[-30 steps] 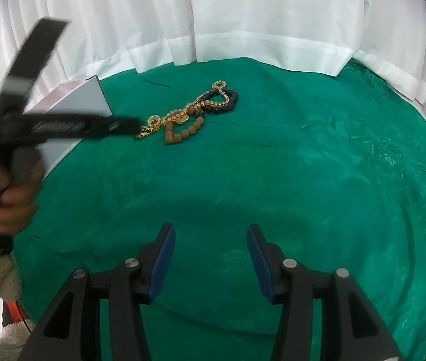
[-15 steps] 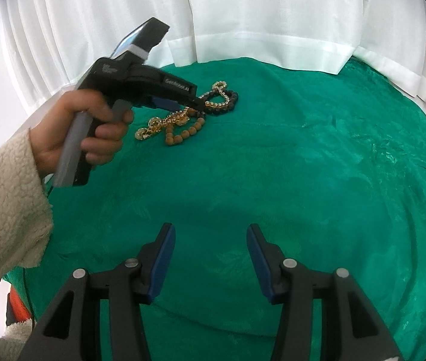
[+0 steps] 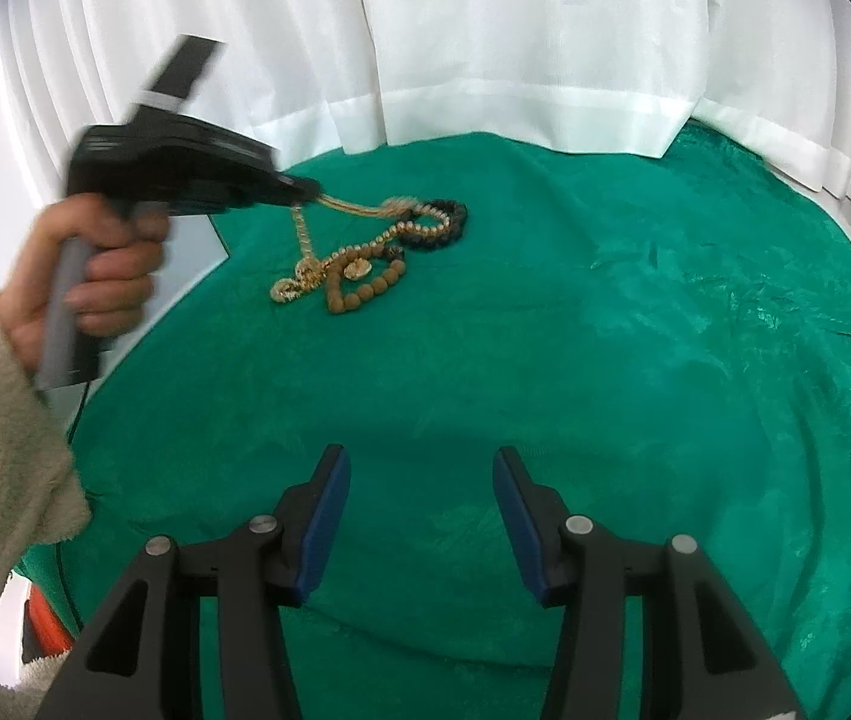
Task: Organize jewelry
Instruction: 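Grasp the gold-bead necklace with the left gripper and pull it from the pile, then regrasp the gold-bead necklace with the left gripper while the right grasps the wooden bead bracelet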
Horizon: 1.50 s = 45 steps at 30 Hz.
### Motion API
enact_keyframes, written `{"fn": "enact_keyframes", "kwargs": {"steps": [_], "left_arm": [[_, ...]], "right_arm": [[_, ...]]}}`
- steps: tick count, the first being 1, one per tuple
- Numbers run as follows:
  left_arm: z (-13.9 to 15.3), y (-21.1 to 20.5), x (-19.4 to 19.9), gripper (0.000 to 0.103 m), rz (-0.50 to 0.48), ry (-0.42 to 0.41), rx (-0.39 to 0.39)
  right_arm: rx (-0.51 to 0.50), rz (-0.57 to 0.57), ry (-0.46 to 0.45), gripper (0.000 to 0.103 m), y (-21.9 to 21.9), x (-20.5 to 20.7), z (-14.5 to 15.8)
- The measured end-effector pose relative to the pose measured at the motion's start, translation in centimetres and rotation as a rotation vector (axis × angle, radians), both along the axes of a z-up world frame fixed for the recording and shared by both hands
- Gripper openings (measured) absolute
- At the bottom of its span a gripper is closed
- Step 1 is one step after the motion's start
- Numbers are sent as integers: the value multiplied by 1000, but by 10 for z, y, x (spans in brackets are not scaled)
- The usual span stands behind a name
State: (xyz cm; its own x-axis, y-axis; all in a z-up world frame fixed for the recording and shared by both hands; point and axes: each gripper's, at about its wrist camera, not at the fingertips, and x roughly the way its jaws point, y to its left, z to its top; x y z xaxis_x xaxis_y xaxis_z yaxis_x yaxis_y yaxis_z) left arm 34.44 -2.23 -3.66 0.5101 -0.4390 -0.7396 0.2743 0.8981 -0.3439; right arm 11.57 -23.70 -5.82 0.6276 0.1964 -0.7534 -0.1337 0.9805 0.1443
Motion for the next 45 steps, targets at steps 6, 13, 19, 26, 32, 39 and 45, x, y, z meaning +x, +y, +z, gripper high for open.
{"fn": "enact_keyframes", "kwargs": {"steps": [6, 13, 19, 26, 32, 39, 45], "left_arm": [[44, 27, -56, 5, 28, -64, -28], [19, 57, -130, 5, 98, -13, 40], [-17, 102, -194, 5, 187, 93, 51], [-38, 107, -229, 6, 209, 113, 172], [-35, 96, -231, 43, 206, 49, 210], [-33, 88, -230, 57, 189, 11, 243], [-38, 80, -219, 60, 167, -9, 290]], "right_arm": [[-4, 9, -26, 51, 8, -10, 10], [-8, 26, -28, 51, 14, -24, 13], [-25, 45, -30, 51, 22, -36, 15], [-25, 76, -10, 51, 39, -43, 13], [-29, 100, 22, 51, 50, -49, 9], [-5, 87, 66, 51, 45, -42, 5], [54, 107, 117, 51, 45, -23, 8]]}}
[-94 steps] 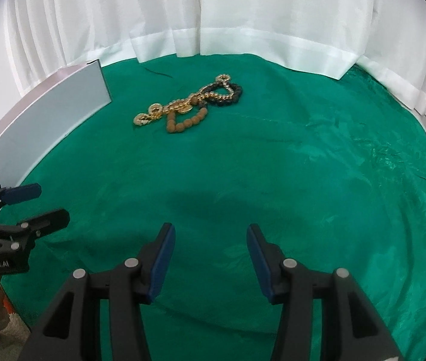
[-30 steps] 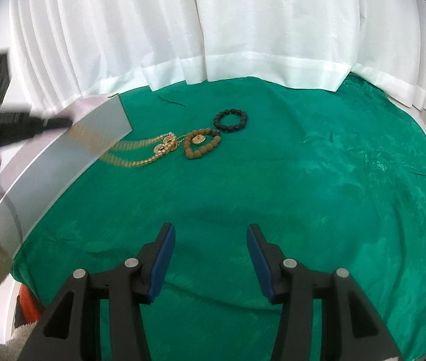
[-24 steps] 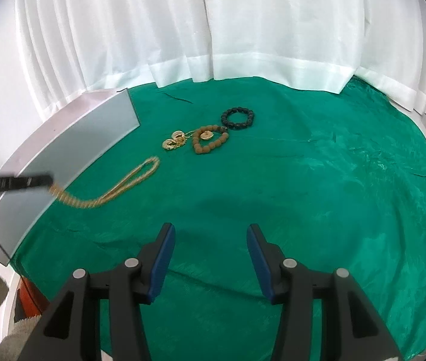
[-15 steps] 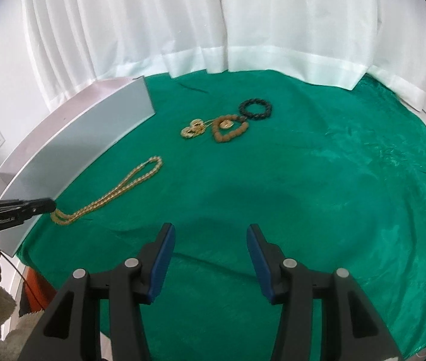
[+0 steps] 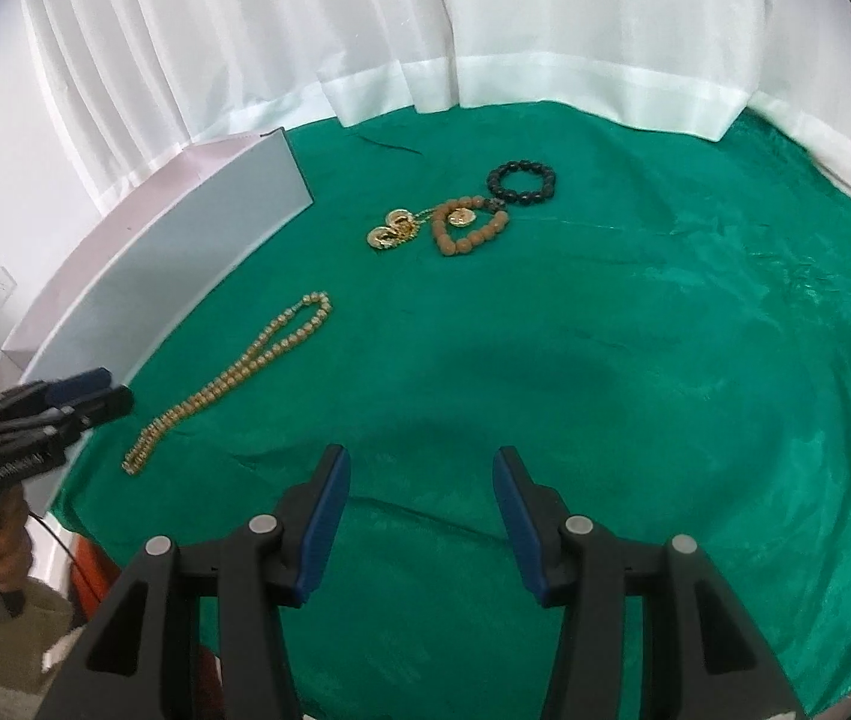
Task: Organize jewelry
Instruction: 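Regrasp the gold-bead necklace with the left gripper while the right grasps the wooden bead bracelet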
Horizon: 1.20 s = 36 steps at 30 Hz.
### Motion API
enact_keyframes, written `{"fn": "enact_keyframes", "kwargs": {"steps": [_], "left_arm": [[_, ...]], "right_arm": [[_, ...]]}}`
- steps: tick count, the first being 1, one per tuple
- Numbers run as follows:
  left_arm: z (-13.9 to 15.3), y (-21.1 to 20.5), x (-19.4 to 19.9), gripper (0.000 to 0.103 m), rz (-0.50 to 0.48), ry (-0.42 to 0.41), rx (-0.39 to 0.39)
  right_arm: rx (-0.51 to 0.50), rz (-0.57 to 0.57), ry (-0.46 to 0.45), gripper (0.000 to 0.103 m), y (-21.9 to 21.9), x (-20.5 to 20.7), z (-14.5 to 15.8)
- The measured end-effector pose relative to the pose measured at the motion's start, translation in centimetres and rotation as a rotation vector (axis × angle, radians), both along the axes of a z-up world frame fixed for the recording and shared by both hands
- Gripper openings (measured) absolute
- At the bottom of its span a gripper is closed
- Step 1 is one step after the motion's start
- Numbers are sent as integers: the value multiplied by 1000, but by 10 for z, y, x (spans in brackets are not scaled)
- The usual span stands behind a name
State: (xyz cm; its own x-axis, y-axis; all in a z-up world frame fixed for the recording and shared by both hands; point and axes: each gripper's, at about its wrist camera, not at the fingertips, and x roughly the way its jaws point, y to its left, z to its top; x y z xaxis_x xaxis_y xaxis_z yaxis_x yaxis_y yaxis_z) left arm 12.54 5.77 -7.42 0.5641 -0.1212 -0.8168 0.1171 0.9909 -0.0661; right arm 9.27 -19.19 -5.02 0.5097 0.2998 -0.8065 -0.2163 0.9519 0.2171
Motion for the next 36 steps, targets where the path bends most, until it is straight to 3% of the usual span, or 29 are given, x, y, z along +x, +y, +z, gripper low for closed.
{"fn": "enact_keyframes", "kwargs": {"steps": [8, 16, 22, 27, 30, 36], "left_arm": [[-14, -3, 17, 62, -3, 6, 64], [-18, 3, 16, 62, 6, 16, 73], [-17, 14, 13, 63, 24, 22, 78], [-18, 20, 12, 65, 31, 32, 75], [-22, 19, 14, 65, 27, 41, 88], [-23, 22, 9, 68, -13, 48, 92]], "right_arm": [[32, -5, 17, 51, -8, 53, 11], [-65, 207, -57, 46, 30, 126, -1], [-174, 296, -13, 38, 58, 179, -34], [-229, 285, 29, 34, 63, 193, -50], [-251, 282, 40, 12, 66, 199, -49], [-123, 232, 41, 12, 36, 186, -22]]}}
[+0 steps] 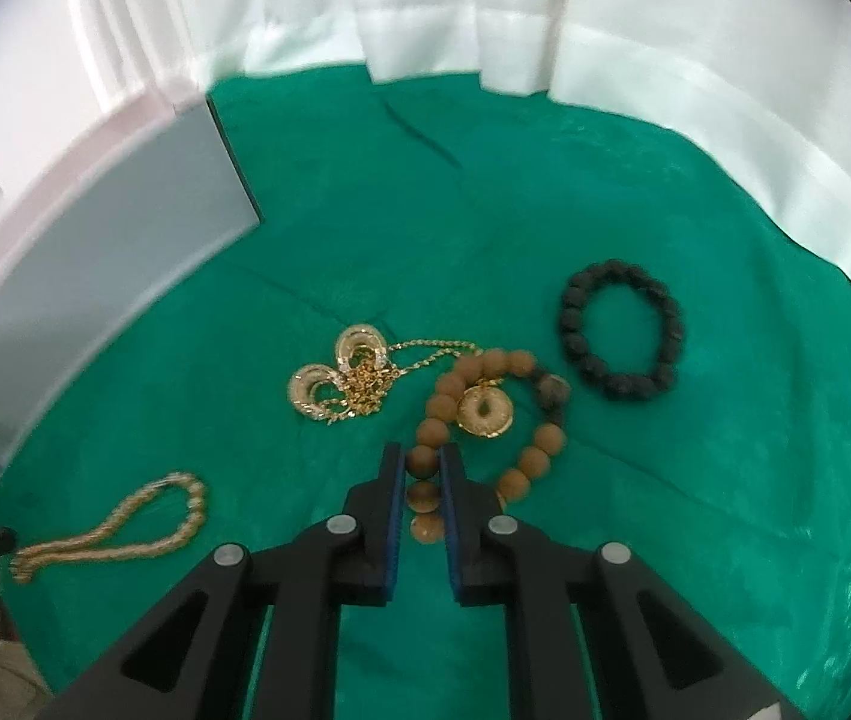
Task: Organize jewelry
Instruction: 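Regrasp the gold-bead necklace with the left gripper while the right grasps the wooden bead bracelet, then carry the necklace and wooden bracelet into the white box and release both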
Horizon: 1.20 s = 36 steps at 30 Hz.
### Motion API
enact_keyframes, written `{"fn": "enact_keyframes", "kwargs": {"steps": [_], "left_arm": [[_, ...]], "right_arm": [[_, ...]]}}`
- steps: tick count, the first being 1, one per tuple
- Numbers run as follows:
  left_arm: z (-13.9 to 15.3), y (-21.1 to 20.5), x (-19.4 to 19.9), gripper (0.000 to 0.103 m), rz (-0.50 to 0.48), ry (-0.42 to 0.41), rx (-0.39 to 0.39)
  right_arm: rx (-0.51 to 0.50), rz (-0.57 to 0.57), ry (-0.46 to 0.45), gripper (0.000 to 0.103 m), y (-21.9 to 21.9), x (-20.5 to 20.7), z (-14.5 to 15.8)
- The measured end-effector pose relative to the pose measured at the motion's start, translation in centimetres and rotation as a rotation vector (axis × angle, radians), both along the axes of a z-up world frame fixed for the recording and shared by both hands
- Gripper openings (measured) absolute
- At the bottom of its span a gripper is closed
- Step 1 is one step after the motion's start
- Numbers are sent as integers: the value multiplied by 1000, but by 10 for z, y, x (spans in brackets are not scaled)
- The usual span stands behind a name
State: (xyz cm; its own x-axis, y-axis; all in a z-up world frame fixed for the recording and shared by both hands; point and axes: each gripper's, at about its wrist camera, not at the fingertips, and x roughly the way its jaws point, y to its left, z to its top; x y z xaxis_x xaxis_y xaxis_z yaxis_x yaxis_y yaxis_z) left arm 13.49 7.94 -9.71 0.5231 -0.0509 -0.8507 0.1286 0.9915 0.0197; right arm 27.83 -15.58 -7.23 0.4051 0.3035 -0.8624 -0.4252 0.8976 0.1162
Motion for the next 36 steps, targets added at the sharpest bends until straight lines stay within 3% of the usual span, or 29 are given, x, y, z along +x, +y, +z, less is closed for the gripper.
{"fn": "enact_keyframes", "kwargs": {"steps": [8, 15, 16, 18, 20, 22, 24, 27, 32, 36], "left_arm": [[-15, -9, -3, 72, -99, 33, 24], [-26, -30, 10, 72, -135, 50, 57], [-27, -32, 11, 69, -136, 58, 65], [-26, -35, 11, 51, -145, 72, 53], [-25, -38, 10, 15, -158, 98, 33], [-23, -40, 8, 14, -153, 106, 44], [-19, -36, 8, 13, -134, 112, 8], [-2, -27, 9, 13, -91, 103, -106], [47, -14, 6, 13, -50, 29, -260], [88, -11, 5, 13, -35, -29, -327]], "right_arm": [[177, -38, 3, 12, -48, -59, 43], [298, -60, 51, 12, -63, -105, 43], [304, -62, 50, 12, -63, -110, 43], [312, -66, 44, 12, -65, -120, 45], [329, -68, 37, 12, -65, -129, 48], [345, -69, 30, 12, -65, -135, 52], [363, -71, 23, 12, -65, -138, 56], [387, -73, 9, 12, -65, -140, 66], [407, -55, -30, 12, -65, -142, 88], [417, -31, -51, 12, -60, -140, 105]]}}
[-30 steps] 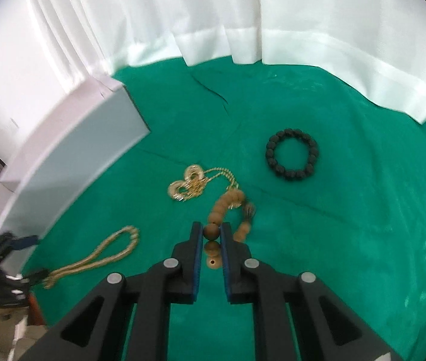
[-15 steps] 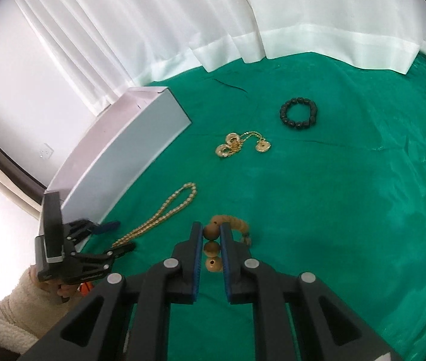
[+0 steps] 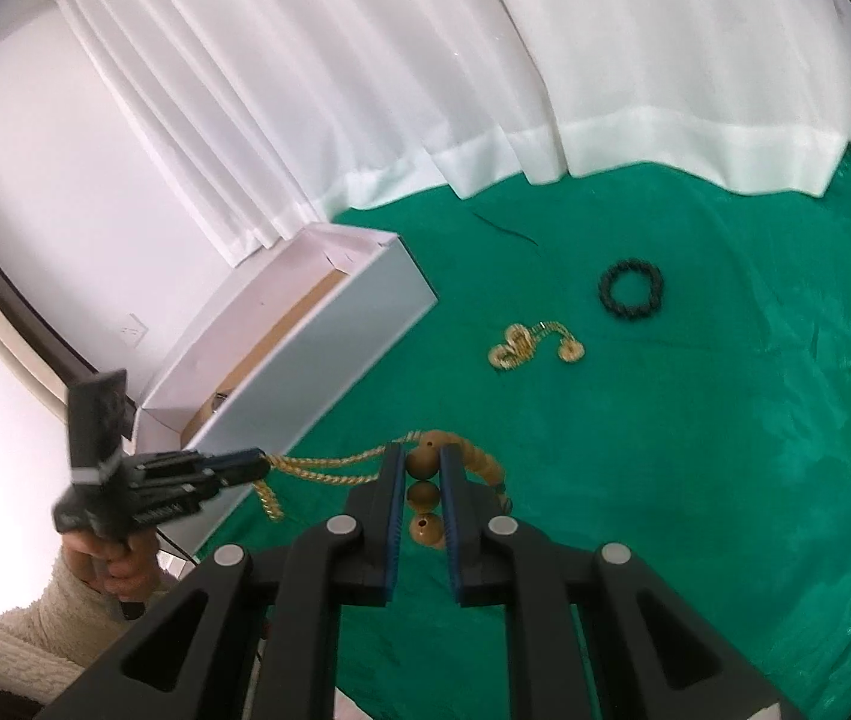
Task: Organize jewelry
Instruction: 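Carry the necklace and wooden bracelet into the white box and release both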
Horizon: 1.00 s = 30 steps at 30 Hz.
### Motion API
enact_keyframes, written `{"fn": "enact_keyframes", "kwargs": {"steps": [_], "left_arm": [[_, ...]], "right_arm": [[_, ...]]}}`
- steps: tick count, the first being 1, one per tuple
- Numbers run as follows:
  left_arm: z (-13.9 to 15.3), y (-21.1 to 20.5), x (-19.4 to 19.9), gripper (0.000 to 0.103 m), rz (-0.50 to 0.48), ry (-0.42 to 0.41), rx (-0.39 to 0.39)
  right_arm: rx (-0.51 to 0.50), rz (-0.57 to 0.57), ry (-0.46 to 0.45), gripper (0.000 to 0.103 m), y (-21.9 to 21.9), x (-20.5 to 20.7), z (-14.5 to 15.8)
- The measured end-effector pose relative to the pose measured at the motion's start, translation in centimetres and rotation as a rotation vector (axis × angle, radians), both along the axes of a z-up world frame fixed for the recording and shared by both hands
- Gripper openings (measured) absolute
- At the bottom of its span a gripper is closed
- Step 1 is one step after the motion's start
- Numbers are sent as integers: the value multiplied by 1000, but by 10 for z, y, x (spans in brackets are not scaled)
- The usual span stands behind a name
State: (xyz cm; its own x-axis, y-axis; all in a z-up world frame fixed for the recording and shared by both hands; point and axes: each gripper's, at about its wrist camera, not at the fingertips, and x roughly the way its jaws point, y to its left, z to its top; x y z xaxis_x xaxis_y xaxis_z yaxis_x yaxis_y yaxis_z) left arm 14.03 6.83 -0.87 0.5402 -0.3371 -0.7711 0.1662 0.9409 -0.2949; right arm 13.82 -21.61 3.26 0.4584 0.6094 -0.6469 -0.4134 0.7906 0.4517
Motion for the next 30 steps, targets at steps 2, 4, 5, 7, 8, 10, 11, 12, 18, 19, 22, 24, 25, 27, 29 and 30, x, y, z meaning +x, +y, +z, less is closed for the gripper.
{"fn": "enact_keyframes", "kwargs": {"steps": [2, 4, 5, 7, 8, 10, 11, 12, 18, 19, 22, 24, 25, 27, 29, 30], "left_arm": [[19, 2, -1, 13, 7, -30, -18], [38, 7, -4, 13, 20, -55, -53], [45, 10, -2, 13, 27, -62, -67], [61, 19, -5, 13, 45, -79, -93], [73, 26, -8, 13, 62, -94, -105], [87, 36, -15, 13, 87, -120, -113], [99, 45, -19, 13, 109, -142, -117], [107, 51, -22, 13, 128, -158, -117], [140, 98, -40, 13, 253, -238, -72], [142, 106, -41, 13, 274, -245, -57], [142, 131, -46, 13, 335, -240, -34], [135, 144, -48, 13, 372, -225, -23], [130, 149, -48, 13, 388, -213, -16], [119, 161, -50, 13, 420, -185, -13], [105, 171, -55, 13, 444, -152, -13], [97, 176, -57, 13, 457, -130, -13]], "right_arm": [[2, 15, -14, 12, 4, 1, 8], [0, 33, -31, 12, 12, 3, 16], [3, 49, -41, 12, 17, 5, 22], [5, 76, -60, 12, 27, 7, 31], [5, 90, -73, 12, 33, 8, 37], [9, 118, -94, 12, 45, 11, 46], [13, 134, -106, 12, 52, 13, 52], [15, 146, -114, 12, 58, 14, 57], [26, 256, -181, 12, 125, 25, 89], [28, 275, -189, 12, 137, 25, 92], [42, 336, -199, 12, 178, 29, 99], [52, 373, -190, 12, 203, 33, 99], [57, 393, -185, 12, 214, 33, 98], [63, 440, -155, 12, 244, 36, 90], [63, 488, -124, 12, 270, 34, 80], [59, 506, -113, 12, 279, 33, 75]]}}
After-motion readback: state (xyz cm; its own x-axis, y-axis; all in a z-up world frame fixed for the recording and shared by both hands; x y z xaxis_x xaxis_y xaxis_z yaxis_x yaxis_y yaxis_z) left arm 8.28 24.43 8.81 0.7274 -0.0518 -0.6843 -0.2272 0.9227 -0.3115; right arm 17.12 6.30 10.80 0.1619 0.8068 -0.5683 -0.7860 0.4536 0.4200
